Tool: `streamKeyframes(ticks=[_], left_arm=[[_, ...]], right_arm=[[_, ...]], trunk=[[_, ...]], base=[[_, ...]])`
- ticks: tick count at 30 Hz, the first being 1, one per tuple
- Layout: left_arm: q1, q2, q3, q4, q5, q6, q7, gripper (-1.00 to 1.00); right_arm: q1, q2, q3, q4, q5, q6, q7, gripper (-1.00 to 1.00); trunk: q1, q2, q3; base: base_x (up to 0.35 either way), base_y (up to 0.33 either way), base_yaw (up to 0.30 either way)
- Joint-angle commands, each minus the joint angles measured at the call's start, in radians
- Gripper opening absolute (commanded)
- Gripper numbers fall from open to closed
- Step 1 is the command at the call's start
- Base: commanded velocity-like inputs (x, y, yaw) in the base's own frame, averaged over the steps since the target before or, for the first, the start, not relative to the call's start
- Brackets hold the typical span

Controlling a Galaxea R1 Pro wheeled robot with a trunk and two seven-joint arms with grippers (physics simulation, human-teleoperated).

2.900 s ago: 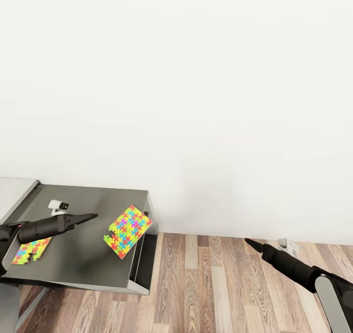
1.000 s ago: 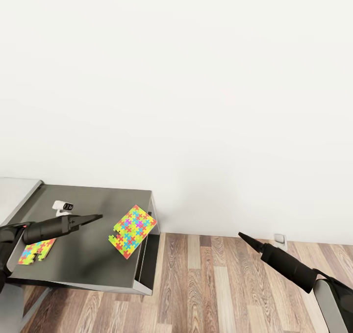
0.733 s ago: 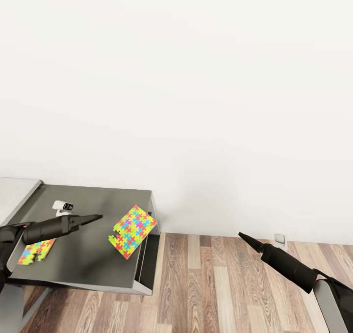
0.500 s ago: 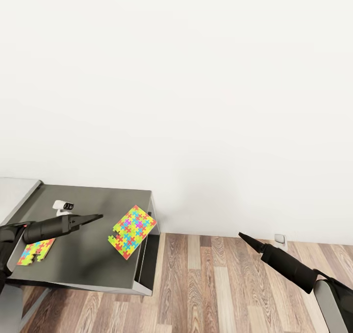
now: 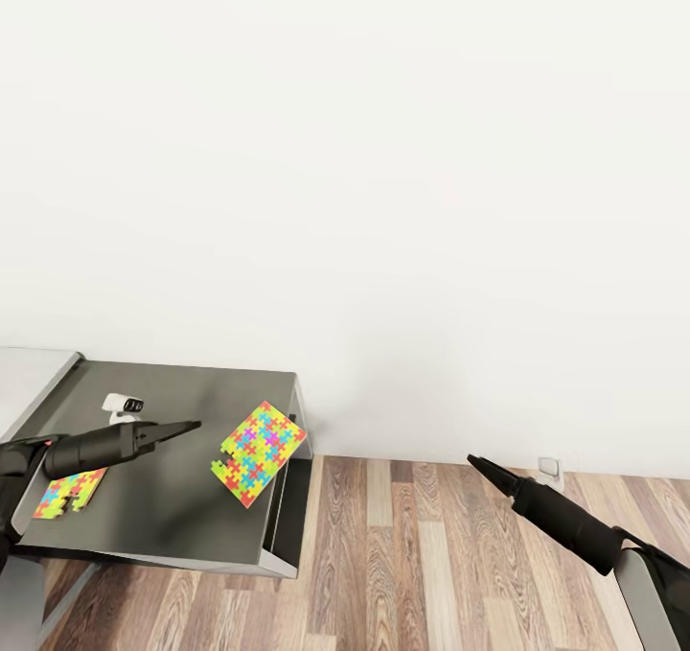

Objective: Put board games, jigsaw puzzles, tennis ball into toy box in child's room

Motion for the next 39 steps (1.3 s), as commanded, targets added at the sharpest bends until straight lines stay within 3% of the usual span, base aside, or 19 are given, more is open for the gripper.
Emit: streamKeyframes(ticks=[1, 39], left_arm=[[0.000, 0.001, 0.000, 0.000, 0.000, 0.011, -0.004, 1.00], [0.003, 0.006, 0.001, -0.001, 0.000, 0.011, -0.004, 1.00]], right_arm=[[-0.001, 0.000, -0.001, 0.000, -0.005, 0.006, 0.002, 1.00], [0.001, 0.000, -0.002, -0.003, -0.005, -0.017, 0.014, 1.00]], trunk=[[0.000, -0.002, -0.001], [0.000, -0.002, 0.006]], base=[[0.000, 0.000, 0.000], [0.002, 0.024, -0.005]])
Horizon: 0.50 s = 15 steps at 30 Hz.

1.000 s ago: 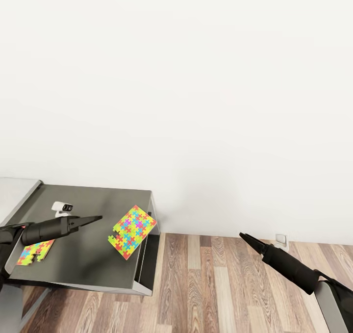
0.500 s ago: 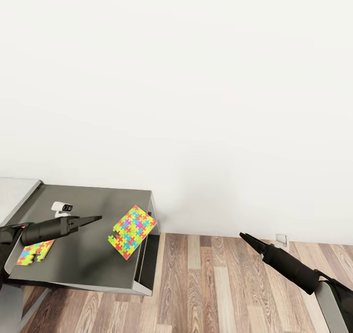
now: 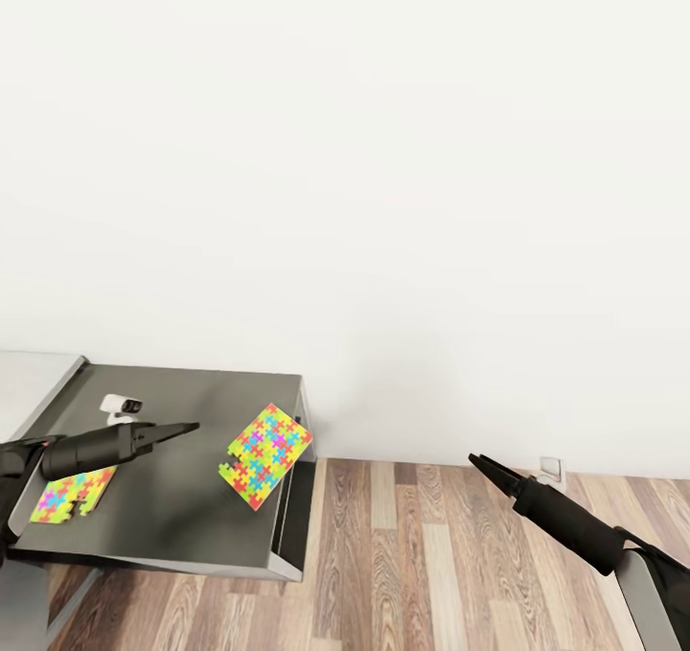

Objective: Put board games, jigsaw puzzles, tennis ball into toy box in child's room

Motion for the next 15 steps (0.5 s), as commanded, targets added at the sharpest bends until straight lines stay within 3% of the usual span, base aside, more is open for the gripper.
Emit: streamKeyframes(ticks=[1, 7, 15], left_arm=[[-0.001, 0.000, 0.000, 0.000, 0.000, 0.011, -0.004, 1.00], [-0.001, -0.001, 0.000, 0.000, 0.000, 0.010, -0.004, 1.00], [-0.001, 0.000, 0.000, 0.000, 0.000, 0.009, -0.004, 1.00]], right_arm=[[0.000, 0.000, 0.000, 0.000, -0.005, 0.007, 0.001, 1.00], [0.000, 0.000, 0.000, 0.000, -0.005, 0.005, 0.001, 1.00], [-0.002, 0.000, 0.001, 0.002, 0.003, -0.044, 0.001, 1.00]], trunk=[[0.001, -0.001, 0.000], [0.001, -0.001, 0.006], [0.001, -0.001, 0.018]], base=[[0.117, 0.052, -0.005], [0.180, 0.069, -0.001], [0.022, 0.005, 0.000]])
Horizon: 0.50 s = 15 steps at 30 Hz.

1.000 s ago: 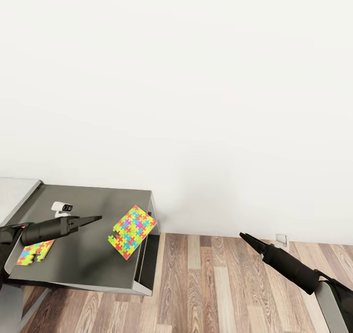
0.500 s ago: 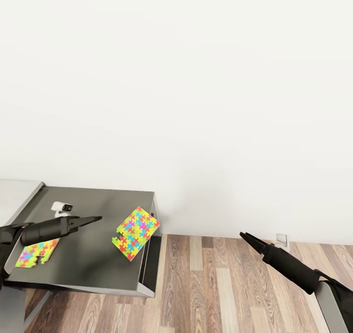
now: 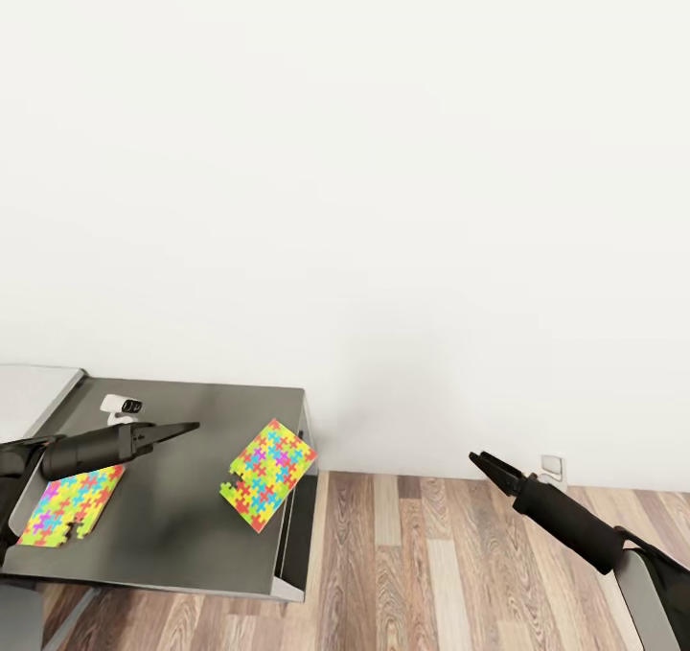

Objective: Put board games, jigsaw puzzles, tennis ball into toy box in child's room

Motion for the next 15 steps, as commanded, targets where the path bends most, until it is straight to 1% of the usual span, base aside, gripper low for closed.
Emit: streamKeyframes(ticks=[1, 3, 7, 10, 13, 15], left_arm=[[-0.001, 0.000, 0.000, 0.000, 0.000, 0.011, -0.004, 1.00], [-0.001, 0.000, 0.000, 0.000, 0.000, 0.011, -0.004, 1.00], [-0.001, 0.000, 0.000, 0.000, 0.000, 0.009, -0.004, 1.00], [0.000, 0.000, 0.000, 0.000, 0.000, 0.009, -0.004, 1.00], [0.000, 0.000, -0.001, 0.000, 0.000, 0.009, -0.004, 1.00], [0.000, 0.001, 0.000, 0.000, 0.000, 0.008, -0.004, 1.00]], right_arm=[[-0.001, 0.000, 0.000, 0.001, -0.005, -0.001, 0.001, 1.00], [-0.002, 0.000, 0.001, 0.013, -0.001, -0.030, 0.001, 1.00], [-0.003, -0.001, 0.008, 0.083, 0.001, -0.095, 0.001, 1.00], [-0.003, -0.002, 0.032, 0.125, 0.003, -0.132, 0.004, 1.00], [-0.003, -0.004, 0.055, 0.136, 0.004, -0.145, 0.005, 1.00], [-0.003, -0.004, 0.064, 0.139, 0.005, -0.154, 0.006, 1.00]], trunk=[[0.000, -0.001, 0.000], [0.000, -0.001, 0.003], [0.000, -0.001, 0.010], [0.000, -0.001, 0.015], [0.000, -0.001, 0.020], [0.000, -0.001, 0.023]], base=[[0.003, 0.001, 0.000], [0.001, 0.000, 0.000], [0.000, 0.000, 0.028], [0.000, 0.000, 0.062], [0.000, 0.000, 0.072], [0.000, 0.000, 0.076]])
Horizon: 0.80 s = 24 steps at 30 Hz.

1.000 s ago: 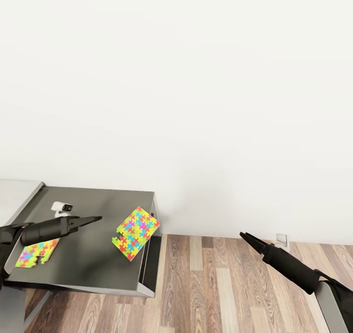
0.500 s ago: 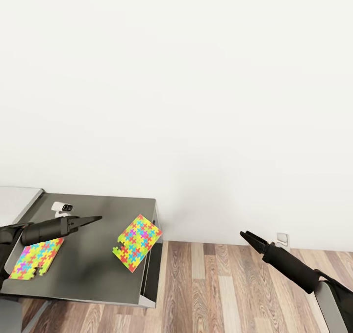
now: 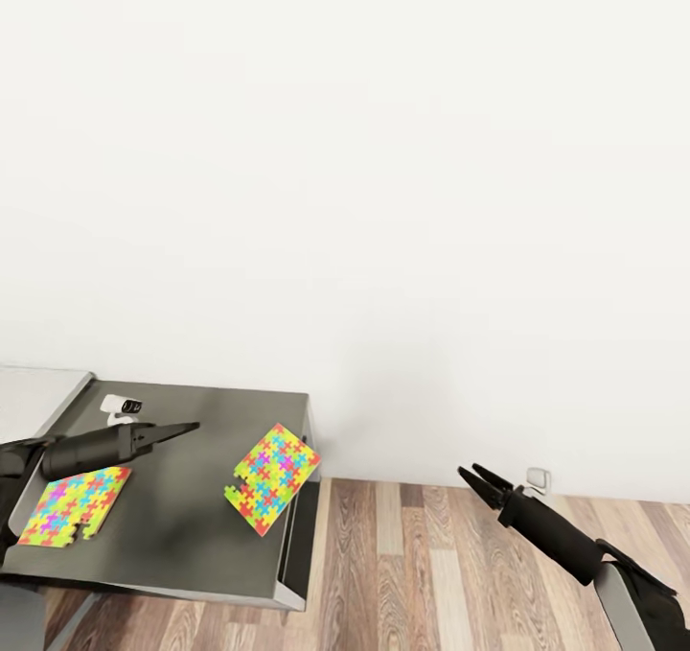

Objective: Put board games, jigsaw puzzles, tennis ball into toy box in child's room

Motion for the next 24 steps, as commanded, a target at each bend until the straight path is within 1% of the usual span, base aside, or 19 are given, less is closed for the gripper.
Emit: streamKeyframes(ticks=[1, 5, 15, 21, 24], left_arm=[[0.000, 0.001, 0.000, 0.000, 0.000, 0.010, -0.004, 1.00], [0.003, 0.000, 0.000, 0.000, 0.000, 0.011, -0.004, 1.00], [0.009, 0.000, -0.001, -0.025, 0.000, 0.012, -0.004, 1.00], [0.009, -0.001, -0.001, -0.029, 0.000, 0.012, -0.004, 1.00], [0.009, -0.001, -0.001, -0.031, 0.000, 0.012, -0.004, 1.00]], right_arm=[[-0.001, 0.000, 0.003, 0.001, -0.007, -0.001, 0.002, 1.00], [-0.001, -0.001, 0.009, 0.002, -0.007, -0.026, 0.002, 1.00], [-0.001, -0.005, 0.010, 0.001, -0.007, -0.035, 0.003, 1.00], [-0.001, -0.001, 0.010, 0.001, -0.007, -0.035, 0.003, 1.00], [-0.001, -0.004, 0.010, 0.001, -0.007, -0.035, 0.002, 1.00]], trunk=[[0.001, -0.002, 0.000], [0.001, -0.002, 0.007], [0.039, -0.072, -0.008], [0.062, -0.114, -0.017], [0.062, -0.114, -0.012]], base=[[0.000, 0.000, 0.079], [0.000, 0.000, 0.081], [0.000, 0.000, 0.087], [0.000, 0.000, 0.089], [0.000, 0.000, 0.089]])
